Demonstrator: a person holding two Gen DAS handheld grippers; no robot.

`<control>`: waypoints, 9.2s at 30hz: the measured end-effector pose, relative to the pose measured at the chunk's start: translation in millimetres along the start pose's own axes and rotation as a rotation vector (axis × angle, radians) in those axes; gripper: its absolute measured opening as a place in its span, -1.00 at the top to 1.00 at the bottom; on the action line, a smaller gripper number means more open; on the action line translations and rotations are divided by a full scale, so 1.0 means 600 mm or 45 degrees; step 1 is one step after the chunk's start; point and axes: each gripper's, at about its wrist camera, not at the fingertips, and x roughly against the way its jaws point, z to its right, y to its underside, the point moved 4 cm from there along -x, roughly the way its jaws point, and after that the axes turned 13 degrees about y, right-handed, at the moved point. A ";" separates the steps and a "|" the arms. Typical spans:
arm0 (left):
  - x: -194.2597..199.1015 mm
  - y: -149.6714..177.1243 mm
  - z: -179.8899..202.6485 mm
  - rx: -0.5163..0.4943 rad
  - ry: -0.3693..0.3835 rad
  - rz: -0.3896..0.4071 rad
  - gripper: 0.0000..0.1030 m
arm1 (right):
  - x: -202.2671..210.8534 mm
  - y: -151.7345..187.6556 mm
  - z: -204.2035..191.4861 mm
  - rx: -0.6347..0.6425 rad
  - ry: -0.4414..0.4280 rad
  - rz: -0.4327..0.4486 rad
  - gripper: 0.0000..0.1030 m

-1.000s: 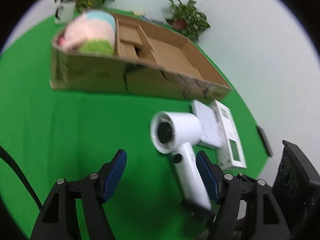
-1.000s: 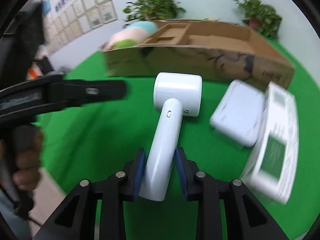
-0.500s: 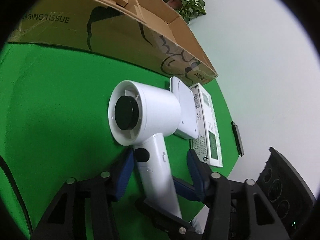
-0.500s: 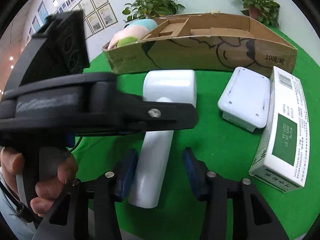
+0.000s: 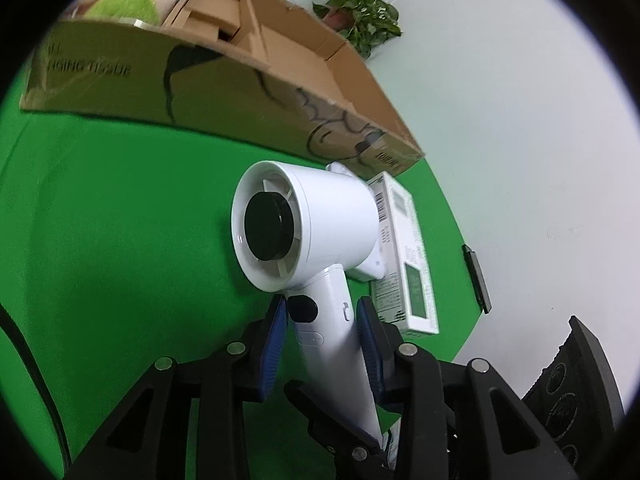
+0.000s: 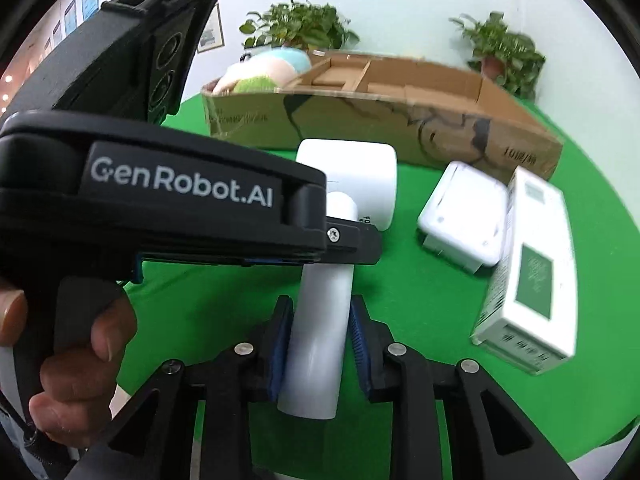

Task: Organize objects
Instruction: 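Lift the hair dryer with the right gripper and carry it over the box, then lower the hair dryer into the box beside the brown tray with the right gripper, then open the right gripper and withdraw it from the box, then move the right gripper to the white rounded device and close on it, then lift the white rounded device with the right gripper and carry it toward the box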

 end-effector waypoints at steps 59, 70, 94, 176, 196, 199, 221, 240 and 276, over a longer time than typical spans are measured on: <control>-0.112 -0.368 -0.011 -0.074 -0.270 -0.049 0.35 | -0.213 -0.381 0.106 -0.221 -0.187 -0.108 0.54; -0.139 -0.358 -0.066 0.029 -0.254 -0.104 0.37 | -0.315 -0.334 0.121 -0.270 -0.171 -0.221 0.55; 0.010 -0.304 -0.040 -0.146 -0.463 0.054 0.41 | -0.305 -0.367 0.170 -0.299 -0.262 -0.266 0.18; 0.119 -0.091 0.091 -0.582 -0.834 0.622 -0.80 | -0.013 -0.137 0.130 -0.084 -0.157 0.214 -0.98; 0.132 -0.128 -0.097 -0.219 -0.948 0.479 -0.76 | -0.099 -0.061 0.135 -0.055 -0.142 -0.108 -0.90; 0.135 -0.141 -0.106 -0.211 -0.954 0.491 -0.76 | -0.107 -0.071 0.153 -0.107 -0.118 -0.143 -0.90; 0.154 -0.160 -0.125 -0.214 -1.020 0.420 -0.76 | -0.138 -0.106 0.221 -0.121 0.015 -0.180 -0.90; 0.061 -0.042 -0.026 -0.122 -0.368 0.154 -0.76 | -0.078 -0.046 0.113 -0.087 -0.266 -0.223 -0.78; -0.038 0.068 0.036 -0.035 -0.078 -0.063 0.36 | -0.014 0.025 0.067 -0.022 -0.065 -0.120 -0.32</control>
